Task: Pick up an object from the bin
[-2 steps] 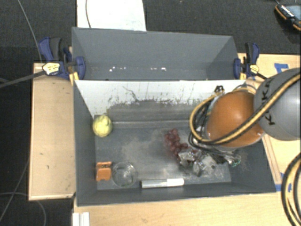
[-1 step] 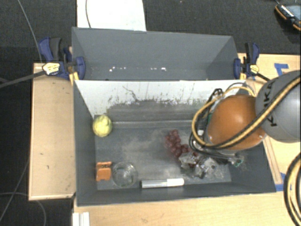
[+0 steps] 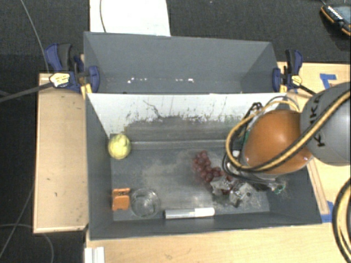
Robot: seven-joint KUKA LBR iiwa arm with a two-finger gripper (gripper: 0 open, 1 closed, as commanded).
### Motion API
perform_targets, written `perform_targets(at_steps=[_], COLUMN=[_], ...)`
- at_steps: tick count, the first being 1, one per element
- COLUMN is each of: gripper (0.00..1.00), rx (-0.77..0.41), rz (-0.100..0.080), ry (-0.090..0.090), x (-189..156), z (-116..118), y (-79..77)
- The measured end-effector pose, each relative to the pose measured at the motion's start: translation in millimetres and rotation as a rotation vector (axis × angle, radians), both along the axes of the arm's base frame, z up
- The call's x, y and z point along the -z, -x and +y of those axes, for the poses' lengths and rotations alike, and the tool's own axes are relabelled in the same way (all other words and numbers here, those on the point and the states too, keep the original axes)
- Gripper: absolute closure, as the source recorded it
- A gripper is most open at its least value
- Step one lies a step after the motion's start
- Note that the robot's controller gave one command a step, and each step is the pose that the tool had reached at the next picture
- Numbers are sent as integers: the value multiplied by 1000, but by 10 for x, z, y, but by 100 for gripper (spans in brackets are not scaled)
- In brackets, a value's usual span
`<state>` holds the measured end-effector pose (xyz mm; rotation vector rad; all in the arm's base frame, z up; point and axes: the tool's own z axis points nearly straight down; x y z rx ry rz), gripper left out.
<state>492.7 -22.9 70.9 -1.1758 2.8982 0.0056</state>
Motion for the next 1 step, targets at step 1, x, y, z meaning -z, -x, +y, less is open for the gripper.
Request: perform_targets(at_steps=[1], gripper=[100], rx=[-223], rz=[-5], ry=[1], x=[3], z=[442], y=[-41])
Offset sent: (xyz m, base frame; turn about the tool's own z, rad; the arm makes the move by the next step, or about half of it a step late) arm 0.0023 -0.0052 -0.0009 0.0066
